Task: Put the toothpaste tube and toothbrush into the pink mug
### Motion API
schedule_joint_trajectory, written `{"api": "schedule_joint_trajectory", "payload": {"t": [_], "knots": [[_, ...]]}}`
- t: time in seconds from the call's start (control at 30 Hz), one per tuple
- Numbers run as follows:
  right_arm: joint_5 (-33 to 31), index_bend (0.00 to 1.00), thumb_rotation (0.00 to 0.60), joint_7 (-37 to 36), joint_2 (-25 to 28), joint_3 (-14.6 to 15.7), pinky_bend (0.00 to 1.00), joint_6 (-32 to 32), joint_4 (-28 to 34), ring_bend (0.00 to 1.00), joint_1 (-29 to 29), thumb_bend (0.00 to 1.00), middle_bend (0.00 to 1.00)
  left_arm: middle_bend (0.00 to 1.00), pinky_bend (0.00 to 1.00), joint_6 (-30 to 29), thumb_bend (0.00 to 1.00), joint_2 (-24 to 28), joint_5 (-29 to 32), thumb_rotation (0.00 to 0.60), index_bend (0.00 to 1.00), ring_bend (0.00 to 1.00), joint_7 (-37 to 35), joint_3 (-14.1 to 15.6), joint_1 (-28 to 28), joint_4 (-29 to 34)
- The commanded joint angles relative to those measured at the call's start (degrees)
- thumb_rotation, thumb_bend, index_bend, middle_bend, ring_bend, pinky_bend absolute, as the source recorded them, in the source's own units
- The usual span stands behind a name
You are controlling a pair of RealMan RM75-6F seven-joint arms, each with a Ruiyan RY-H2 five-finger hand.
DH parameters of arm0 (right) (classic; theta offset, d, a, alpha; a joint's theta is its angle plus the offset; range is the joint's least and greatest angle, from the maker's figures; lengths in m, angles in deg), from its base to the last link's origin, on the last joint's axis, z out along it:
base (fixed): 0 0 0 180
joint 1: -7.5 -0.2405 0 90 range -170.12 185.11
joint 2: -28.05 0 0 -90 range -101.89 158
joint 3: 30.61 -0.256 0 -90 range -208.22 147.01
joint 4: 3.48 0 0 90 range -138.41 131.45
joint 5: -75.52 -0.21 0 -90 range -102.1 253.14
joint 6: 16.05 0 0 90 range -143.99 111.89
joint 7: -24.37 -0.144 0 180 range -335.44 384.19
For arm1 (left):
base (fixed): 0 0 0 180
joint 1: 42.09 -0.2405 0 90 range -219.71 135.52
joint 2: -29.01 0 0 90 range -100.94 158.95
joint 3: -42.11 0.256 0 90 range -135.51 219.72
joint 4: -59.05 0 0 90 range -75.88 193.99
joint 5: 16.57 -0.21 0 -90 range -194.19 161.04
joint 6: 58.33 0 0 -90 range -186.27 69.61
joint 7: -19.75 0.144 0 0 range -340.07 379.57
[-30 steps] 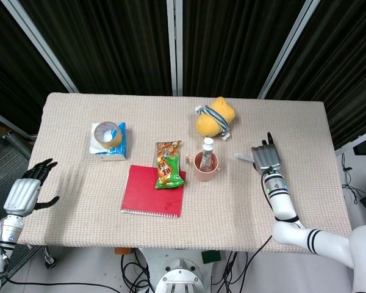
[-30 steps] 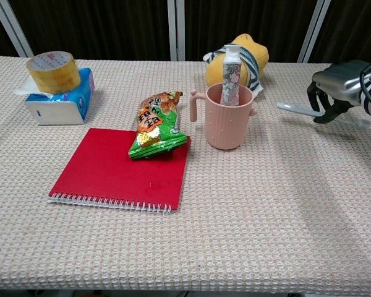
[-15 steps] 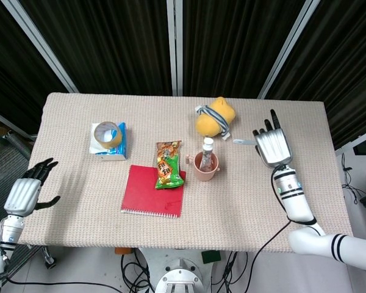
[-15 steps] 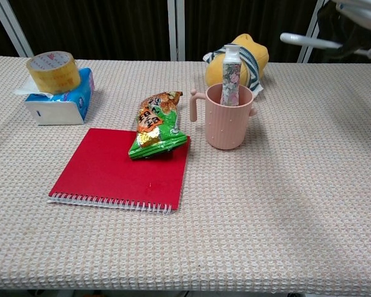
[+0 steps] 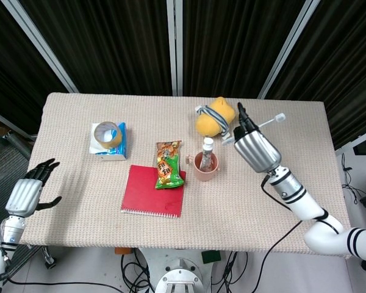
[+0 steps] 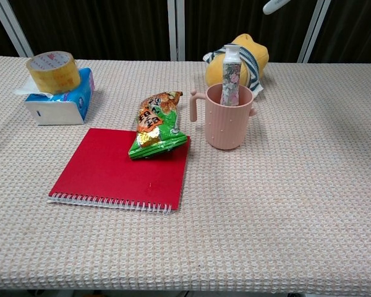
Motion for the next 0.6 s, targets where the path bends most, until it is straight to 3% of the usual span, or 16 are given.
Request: {"api": "schedule_joint_trajectory", "payload": {"t": [0.03,0.2,0.6], "knots": [[5.17,0.7,0.6,4.58,1.82,1.16,0.0,3.36,-0.84,0.22,-2.5,0.75,0.64,0.05,0.22,0.07,0.16,-0.01,0.1,0.6,0.11,0.09,-0.24,0.02,-0.04,-0.13],[7.67,0.71,0.6,8.28,4.18,1.25,0.0,9.51,0.26,0.22,-4.75,0.75,0.65,0.05,0.22,-0.06,0.16,-0.28,0.0,0.6,0.11,0.09,-0.8,-0.15,0.11,-0.52],[10.61,0.72,0.6,14.02,2.58,1.1,0.0,22.57,0.01,0.22,-9.6,0.75,0.65,0.05,0.22,-0.15,0.16,-0.69,-0.12,0.6,0.11,0.09,-1.74,-0.12,0.2,-1.4]]}}
